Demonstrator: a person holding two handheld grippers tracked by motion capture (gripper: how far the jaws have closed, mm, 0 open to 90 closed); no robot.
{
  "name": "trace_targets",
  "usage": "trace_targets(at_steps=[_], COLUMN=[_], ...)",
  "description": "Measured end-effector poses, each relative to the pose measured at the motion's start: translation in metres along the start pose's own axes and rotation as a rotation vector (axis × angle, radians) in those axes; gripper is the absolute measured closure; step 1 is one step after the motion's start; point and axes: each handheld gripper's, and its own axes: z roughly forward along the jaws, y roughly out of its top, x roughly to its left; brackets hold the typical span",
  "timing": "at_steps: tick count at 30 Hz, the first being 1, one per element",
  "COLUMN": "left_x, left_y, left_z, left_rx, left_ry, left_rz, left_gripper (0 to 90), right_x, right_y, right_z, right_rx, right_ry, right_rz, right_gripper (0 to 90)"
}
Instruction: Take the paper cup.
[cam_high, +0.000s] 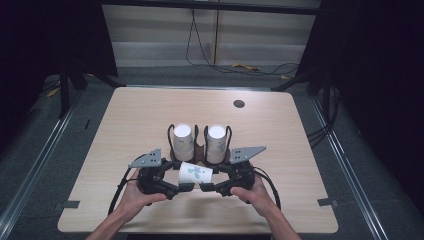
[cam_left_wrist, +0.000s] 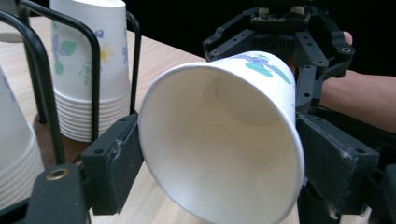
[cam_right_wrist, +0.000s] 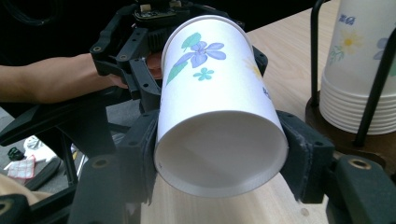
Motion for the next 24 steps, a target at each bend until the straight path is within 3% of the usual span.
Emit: trace_targets(at_steps=[7,17,24], left_x=[-0.003,-0.0056,-0.0055], left_y=[-0.0009,-0.0013,-0.0028], left_z=[0.0044,0.0037,0.0049], left_rx=[0.023,0.048,0.052], left_ry=[-0.015,-0.03,-0.046], left_rz=[0.009,0.07,0.06], left_gripper=[17.7,21.7,23.8], right_x=[0.0021,0.0037,0.0031], right_y=[-0.0005,-0.0002,-0.0003], right_z=[0.0024,0.0018,0.0017], right_rx=[0.014,0.054,0.08], right_ry=[0.017,0.016,0.01], right_rz=[-0.012,-0.037,-0.031], right_gripper=[37.6,37.4,33.7])
